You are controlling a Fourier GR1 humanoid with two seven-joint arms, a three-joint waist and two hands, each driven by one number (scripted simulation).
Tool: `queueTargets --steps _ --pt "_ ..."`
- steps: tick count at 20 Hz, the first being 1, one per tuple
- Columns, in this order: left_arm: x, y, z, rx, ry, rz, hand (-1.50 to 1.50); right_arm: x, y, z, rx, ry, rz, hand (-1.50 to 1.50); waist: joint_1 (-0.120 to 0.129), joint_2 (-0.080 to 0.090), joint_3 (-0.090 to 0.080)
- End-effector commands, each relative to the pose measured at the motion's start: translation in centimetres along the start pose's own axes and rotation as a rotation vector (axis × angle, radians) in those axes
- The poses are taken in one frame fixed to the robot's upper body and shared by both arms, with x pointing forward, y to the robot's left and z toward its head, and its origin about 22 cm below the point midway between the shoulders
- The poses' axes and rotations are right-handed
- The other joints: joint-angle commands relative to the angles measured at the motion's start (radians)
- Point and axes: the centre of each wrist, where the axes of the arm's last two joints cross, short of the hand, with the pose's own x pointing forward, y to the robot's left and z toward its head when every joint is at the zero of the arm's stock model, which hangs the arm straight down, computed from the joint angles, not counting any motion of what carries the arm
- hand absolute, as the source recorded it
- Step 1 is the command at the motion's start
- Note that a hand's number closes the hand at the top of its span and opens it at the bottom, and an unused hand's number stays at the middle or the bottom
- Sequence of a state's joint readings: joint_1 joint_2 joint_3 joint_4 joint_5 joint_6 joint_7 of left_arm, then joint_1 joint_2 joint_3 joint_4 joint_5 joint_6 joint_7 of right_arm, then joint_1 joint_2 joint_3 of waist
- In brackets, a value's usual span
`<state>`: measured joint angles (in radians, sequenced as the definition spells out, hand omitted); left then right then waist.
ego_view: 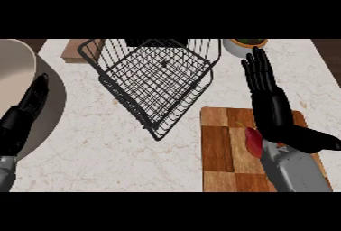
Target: Pick the pear from the cutting board and place it in the tiered basket
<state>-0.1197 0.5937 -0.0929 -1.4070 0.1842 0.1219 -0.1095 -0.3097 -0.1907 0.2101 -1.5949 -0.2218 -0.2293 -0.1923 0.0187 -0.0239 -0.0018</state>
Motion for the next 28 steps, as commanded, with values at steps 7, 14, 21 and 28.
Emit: queueTargets --steps 7,14,21,28 --pt "2.4 -3.5 0.0 -0.102 -0.147 -0.044 0.00 3.4 -3.2 -2.9 0.518 0.033 0.486 1.50 -0.049 0.000 -0.018" --pt "2.9 -7.3 3.5 -0.116 -0.187 -0.056 0.00 -1.2 -2.2 -1.2 0.445 0.204 0.062 -1.50 -0.013 0.023 0.002" --pt "3.8 -7.0 0.7 -0.103 -0.178 -0.069 0.00 6.0 -6.6 -4.2 0.747 0.394 0.594 -1.50 -0.042 0.016 -0.003" --pt "3.4 -7.3 1.9 -0.100 -0.169 -0.069 0.00 11.5 -5.5 -4.1 0.861 0.508 1.100 -1.50 -0.040 0.010 -0.002"
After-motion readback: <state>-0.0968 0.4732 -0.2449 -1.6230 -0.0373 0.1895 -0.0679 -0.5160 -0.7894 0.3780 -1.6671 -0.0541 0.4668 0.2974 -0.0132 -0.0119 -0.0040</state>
